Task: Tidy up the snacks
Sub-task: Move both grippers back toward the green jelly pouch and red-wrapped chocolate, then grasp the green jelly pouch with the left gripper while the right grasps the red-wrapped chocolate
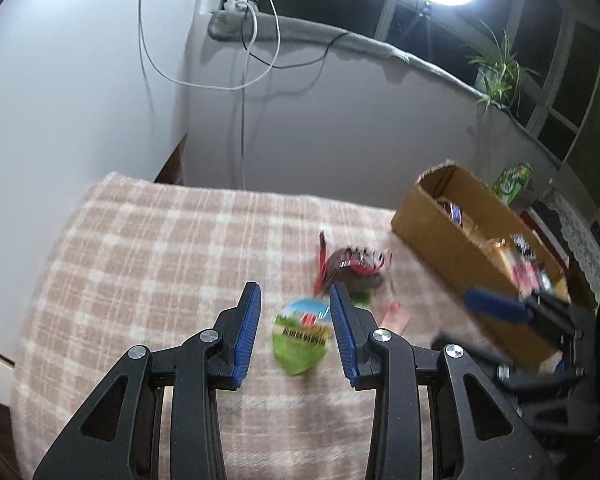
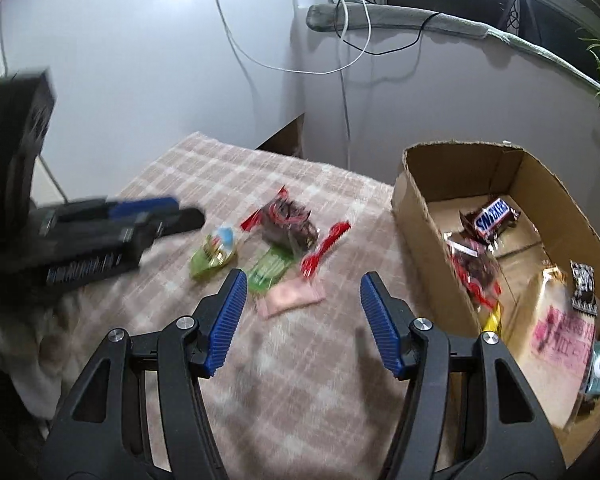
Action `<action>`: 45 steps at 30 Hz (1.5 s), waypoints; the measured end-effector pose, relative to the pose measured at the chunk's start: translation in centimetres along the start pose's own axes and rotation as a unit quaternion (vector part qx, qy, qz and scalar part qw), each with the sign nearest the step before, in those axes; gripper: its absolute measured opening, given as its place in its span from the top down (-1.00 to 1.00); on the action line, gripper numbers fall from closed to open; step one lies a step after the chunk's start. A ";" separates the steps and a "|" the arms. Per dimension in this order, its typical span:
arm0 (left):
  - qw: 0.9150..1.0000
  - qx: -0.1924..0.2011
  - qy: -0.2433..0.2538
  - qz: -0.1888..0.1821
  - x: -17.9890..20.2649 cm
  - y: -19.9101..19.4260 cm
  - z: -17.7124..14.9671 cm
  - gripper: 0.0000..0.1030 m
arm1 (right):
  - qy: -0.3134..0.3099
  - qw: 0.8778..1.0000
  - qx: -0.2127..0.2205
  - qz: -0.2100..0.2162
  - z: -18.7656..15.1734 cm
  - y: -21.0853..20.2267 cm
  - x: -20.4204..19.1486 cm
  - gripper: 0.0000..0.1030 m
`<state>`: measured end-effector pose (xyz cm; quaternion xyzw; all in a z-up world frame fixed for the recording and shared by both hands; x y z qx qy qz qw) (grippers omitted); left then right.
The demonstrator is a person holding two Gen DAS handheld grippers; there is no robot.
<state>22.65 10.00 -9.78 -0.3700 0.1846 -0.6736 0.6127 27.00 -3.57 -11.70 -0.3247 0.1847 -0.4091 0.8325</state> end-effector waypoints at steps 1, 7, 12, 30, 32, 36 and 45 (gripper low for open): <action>1.000 -0.002 0.001 -0.001 -0.1 0.0 -0.2 0.34 | 0.003 1.000 0.001 0.001 0.4 0.3 0.2 -0.20; 1.000 -0.019 0.011 -0.005 -0.6 0.6 -1.1 0.18 | 0.000 1.000 0.000 -0.001 2.2 2.5 0.4 -0.20; 0.999 -0.029 0.021 -0.012 -0.7 1.0 -1.6 0.13 | -0.006 1.000 -0.011 0.007 3.0 4.3 -0.1 -0.35; 0.998 -0.049 0.028 -0.008 -0.3 3.5 -1.9 0.13 | -0.010 0.999 -0.040 0.026 3.8 8.3 -0.2 -0.49; 0.998 -0.049 0.028 -0.006 -0.1 3.8 -1.8 0.13 | -0.012 0.998 -0.055 0.035 3.4 8.6 -0.3 -0.26; 0.998 -0.049 0.024 -0.011 -0.3 4.0 -1.7 0.14 | -0.008 0.998 -0.055 0.032 3.2 8.6 -0.1 -0.01; 0.999 -0.046 0.023 -0.006 -0.4 4.2 -1.6 0.29 | 0.001 0.998 -0.042 0.035 3.4 8.4 0.2 0.19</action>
Point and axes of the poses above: each gripper's, at about its wrist camera, not at the fingertips, and y roughly the way its jaws point, x to its right, z to its top, the point moved 1 cm from there along y, roughly the way its jaws point, and after that the axes turned 7 degrees about -y, right-handed, at the moved point
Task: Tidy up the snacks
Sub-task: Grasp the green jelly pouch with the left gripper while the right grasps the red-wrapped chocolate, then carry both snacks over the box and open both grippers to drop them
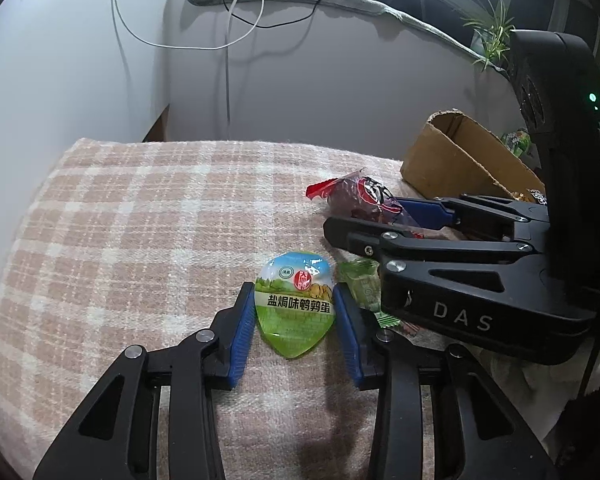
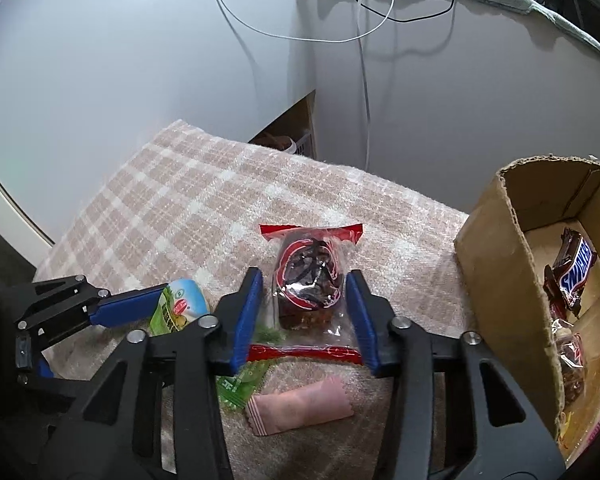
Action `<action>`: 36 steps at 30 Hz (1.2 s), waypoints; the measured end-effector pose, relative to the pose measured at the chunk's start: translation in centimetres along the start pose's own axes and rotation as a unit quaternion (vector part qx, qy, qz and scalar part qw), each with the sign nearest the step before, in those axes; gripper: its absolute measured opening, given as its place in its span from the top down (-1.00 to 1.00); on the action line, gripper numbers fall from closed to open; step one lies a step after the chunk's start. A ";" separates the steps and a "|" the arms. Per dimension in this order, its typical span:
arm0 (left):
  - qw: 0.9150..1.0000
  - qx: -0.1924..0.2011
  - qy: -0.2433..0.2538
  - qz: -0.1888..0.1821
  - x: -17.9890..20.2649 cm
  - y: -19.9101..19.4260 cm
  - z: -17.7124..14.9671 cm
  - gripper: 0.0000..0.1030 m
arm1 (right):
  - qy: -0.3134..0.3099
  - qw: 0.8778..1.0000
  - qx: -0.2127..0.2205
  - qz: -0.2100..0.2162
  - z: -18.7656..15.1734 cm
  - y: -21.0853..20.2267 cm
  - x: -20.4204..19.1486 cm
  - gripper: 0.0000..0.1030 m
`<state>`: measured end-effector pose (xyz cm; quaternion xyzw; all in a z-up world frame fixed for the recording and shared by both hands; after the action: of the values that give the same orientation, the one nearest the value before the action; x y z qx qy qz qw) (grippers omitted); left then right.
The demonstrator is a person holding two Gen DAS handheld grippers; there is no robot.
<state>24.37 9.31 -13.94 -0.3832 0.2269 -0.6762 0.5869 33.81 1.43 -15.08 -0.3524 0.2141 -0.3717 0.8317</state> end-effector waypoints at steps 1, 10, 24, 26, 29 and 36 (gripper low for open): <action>1.000 0.001 0.000 0.000 0.0 0.0 0.0 0.29 | 0.002 1.000 0.002 0.002 0.0 0.0 0.0 0.20; 1.000 0.008 -0.006 -0.002 -0.3 -0.6 -0.2 0.30 | -0.006 0.999 0.031 -0.009 0.2 -2.1 -0.5 0.27; 0.998 0.058 -0.003 -0.008 0.9 -4.3 0.7 0.30 | 0.000 0.996 0.085 -0.019 0.2 -9.2 -0.4 0.28; 0.998 0.069 0.002 -0.012 1.6 -5.1 1.0 0.30 | 0.001 0.995 0.093 -0.021 0.0 -10.4 -0.4 0.28; 0.996 0.085 0.011 -0.017 3.0 -6.2 1.4 0.30 | -0.001 0.994 0.106 -0.032 -0.4 -12.7 -0.1 0.28; 0.993 0.105 0.031 -0.034 6.4 -7.3 2.5 0.30 | 0.016 0.990 0.128 -0.060 -1.3 -16.2 2.2 0.27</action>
<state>21.68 5.04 -5.26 -0.3052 0.1596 -0.7276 0.5933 26.84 -8.56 -4.06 -0.2497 0.1562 -0.4508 0.8426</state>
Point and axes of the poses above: each gripper's, at about its wrist camera, not at the fingertips, and y roughly the way its jaws point, x to its right, z to its top, the point moved 1 cm from there along y, roughly the way its jaws point, and after that the axes turned 7 degrees about -y, right-handed, at the moved point
